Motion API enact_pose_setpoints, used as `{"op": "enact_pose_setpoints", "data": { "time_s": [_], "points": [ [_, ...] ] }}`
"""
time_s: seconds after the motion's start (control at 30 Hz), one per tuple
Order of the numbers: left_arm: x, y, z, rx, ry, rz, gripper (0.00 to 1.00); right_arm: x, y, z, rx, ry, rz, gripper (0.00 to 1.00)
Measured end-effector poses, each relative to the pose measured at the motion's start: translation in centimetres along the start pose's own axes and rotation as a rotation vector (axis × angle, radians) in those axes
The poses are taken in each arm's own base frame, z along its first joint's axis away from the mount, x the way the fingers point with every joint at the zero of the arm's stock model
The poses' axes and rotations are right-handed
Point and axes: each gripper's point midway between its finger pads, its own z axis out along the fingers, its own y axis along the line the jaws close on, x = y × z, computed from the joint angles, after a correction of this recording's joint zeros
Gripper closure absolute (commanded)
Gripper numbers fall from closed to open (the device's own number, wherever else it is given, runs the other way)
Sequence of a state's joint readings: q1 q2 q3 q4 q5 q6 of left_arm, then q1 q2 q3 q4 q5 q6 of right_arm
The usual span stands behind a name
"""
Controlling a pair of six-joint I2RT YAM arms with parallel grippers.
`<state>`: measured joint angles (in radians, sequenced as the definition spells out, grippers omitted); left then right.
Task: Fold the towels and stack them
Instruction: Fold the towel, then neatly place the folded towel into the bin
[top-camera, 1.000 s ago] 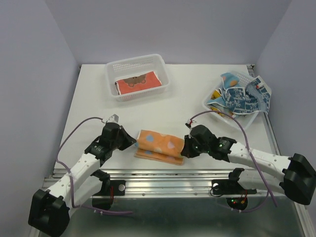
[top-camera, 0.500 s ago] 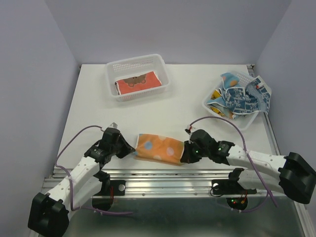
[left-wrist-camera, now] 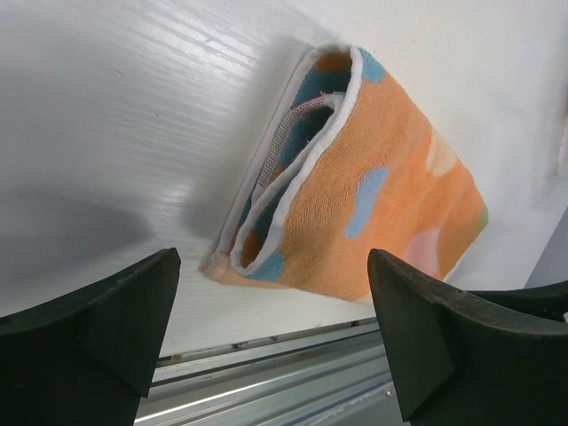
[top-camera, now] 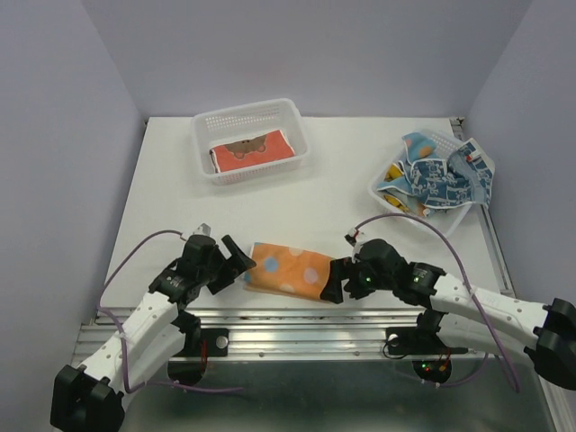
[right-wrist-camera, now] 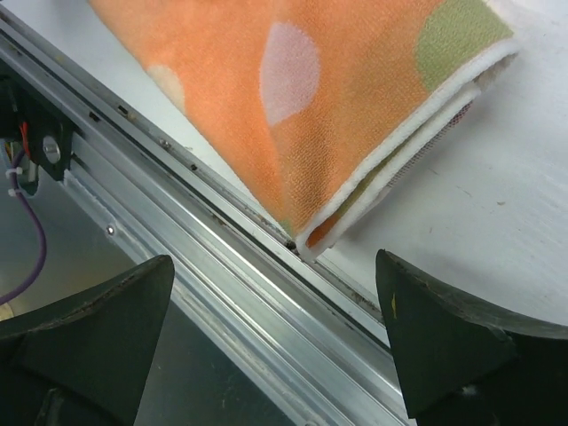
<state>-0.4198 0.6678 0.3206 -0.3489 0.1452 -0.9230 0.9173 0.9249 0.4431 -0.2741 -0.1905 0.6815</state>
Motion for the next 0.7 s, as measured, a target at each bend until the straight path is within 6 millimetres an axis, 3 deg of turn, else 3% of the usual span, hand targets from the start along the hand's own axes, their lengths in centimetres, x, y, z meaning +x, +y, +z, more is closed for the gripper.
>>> {"op": "enact_pose_setpoints", "data": {
  "time_s": [0.2,0.27,0.37,0.5,0.7],
  "points": [
    [-0.7,0.2,1.0,-0.047,-0.012,0.035,0.04,-1.1,-0.3,-0.7,0.027,-0.058,-0.028,0.0],
    [-0.2,0.7,2.2,-0.086,0.026,0.063,0.09,-1.3,-0.5,-0.7,0.04,-0.065,-0.03,0.0],
    [0.2,-0.5,2.9,-0.066,0.044,0.113,0.15,-1.3,-0.7,-0.7,0.053,-0.07,-0.033,0.0],
    [1.8,-1.1,3.3,-0.058,0.076,0.183,0.35,-1.4,-1.0,-0.7,0.064,-0.075,-0.034,0.0],
    [2.5,-1.2,4.0,-0.12,0.093,0.232,0.44,-1.1,-1.4,-0.8,0.082,-0.066,-0.034,0.0]
  ]
}}
